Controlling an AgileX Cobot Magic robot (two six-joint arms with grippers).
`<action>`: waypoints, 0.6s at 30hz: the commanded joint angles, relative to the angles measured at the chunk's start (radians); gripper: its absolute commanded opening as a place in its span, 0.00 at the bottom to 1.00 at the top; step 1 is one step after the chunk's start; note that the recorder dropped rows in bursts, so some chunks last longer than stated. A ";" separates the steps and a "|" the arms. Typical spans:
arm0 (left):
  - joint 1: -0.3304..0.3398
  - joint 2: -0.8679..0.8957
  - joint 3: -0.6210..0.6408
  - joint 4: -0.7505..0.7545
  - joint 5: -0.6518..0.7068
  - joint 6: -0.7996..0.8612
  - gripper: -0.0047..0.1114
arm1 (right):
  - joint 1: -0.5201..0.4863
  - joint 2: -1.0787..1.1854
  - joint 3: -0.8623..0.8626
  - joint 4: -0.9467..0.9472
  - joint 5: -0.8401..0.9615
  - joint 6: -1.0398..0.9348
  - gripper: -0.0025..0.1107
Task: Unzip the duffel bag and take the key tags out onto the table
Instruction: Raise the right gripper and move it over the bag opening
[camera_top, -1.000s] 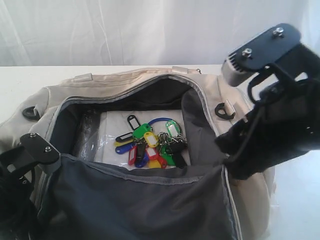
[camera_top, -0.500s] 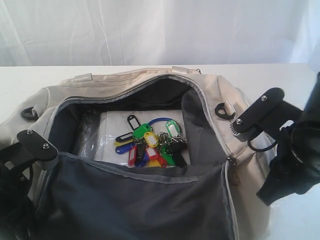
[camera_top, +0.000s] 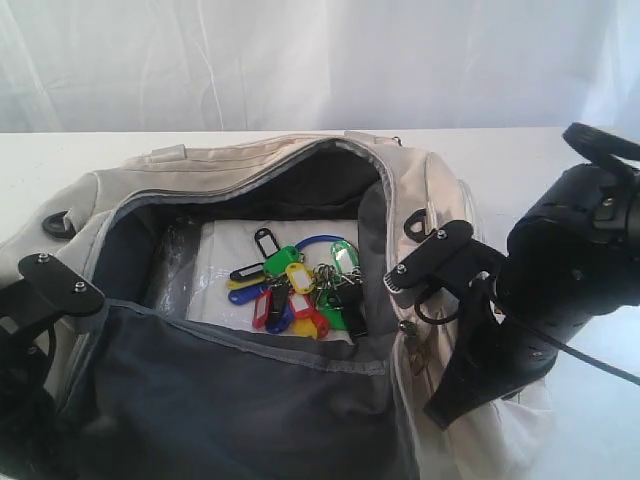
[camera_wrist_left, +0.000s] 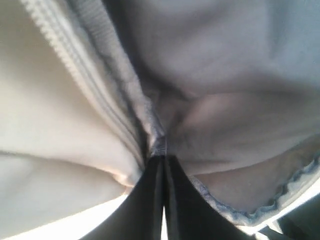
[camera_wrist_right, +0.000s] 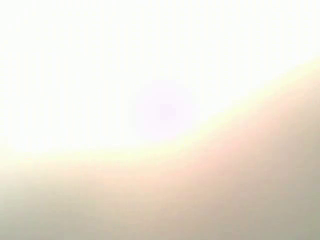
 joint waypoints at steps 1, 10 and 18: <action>0.002 0.000 -0.006 0.116 0.035 -0.081 0.04 | -0.006 0.032 -0.033 0.125 -0.081 -0.111 0.17; 0.002 -0.031 -0.047 0.059 0.074 -0.028 0.04 | -0.006 0.013 -0.127 0.135 0.130 -0.140 0.17; -0.002 -0.200 -0.099 -0.049 0.110 0.070 0.04 | -0.006 -0.187 -0.256 0.111 0.146 -0.104 0.17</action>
